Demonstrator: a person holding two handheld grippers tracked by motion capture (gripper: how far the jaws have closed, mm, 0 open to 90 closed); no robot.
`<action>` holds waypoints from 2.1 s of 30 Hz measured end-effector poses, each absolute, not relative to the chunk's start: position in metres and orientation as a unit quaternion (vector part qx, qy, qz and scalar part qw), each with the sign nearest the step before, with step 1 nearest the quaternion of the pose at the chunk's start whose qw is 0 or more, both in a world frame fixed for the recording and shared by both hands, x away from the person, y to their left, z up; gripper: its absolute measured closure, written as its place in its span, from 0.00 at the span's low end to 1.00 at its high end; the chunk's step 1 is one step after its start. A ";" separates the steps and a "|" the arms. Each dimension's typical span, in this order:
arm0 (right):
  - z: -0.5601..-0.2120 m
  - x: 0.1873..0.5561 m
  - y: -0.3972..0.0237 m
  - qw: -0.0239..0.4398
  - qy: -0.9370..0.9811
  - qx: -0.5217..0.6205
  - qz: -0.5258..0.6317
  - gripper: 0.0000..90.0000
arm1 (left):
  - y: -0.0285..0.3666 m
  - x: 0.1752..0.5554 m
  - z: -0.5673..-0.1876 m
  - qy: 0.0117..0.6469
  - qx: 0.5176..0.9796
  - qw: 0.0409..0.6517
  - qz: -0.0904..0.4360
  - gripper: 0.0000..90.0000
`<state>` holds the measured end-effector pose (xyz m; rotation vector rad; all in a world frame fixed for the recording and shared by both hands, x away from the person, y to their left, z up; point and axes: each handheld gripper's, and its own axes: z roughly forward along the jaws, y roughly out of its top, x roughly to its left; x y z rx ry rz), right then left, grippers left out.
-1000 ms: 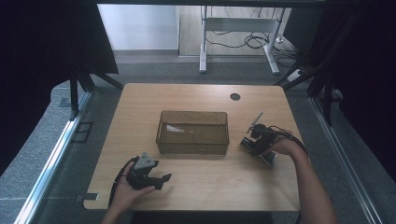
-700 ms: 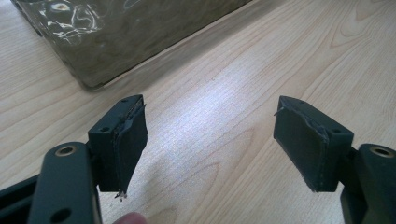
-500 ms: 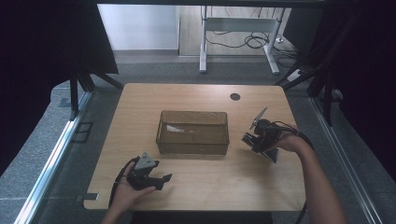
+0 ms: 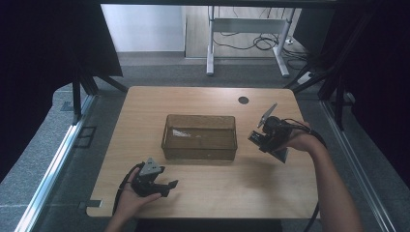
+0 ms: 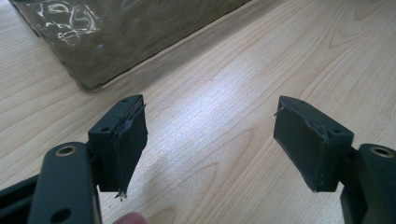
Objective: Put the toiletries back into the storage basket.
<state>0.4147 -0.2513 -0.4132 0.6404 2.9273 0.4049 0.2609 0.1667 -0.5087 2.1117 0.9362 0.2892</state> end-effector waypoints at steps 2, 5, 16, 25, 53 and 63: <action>-0.408 0.414 -0.248 0.061 0.967 0.208 0.136 0.51 | 0.167 0.261 -0.509 0.371 0.832 0.396 0.114 0.29; -0.400 0.414 -0.243 0.066 0.968 0.197 0.140 0.51 | 0.167 0.261 -0.509 0.371 0.833 0.395 0.113 0.29; -0.375 0.415 -0.223 0.070 0.970 0.177 0.148 0.51 | 0.167 0.261 -0.508 0.369 0.833 0.397 0.114 0.29; -0.361 0.417 -0.203 0.077 0.972 0.161 0.151 0.51 | 0.168 0.260 -0.507 0.370 0.831 0.399 0.116 0.29; -0.354 0.427 -0.160 0.066 0.979 0.125 0.150 0.51 | 0.170 0.260 -0.506 0.371 0.829 0.402 0.116 0.29; -0.356 0.431 -0.143 0.062 0.981 0.110 0.148 0.51 | 0.170 0.260 -0.506 0.369 0.829 0.403 0.116 0.29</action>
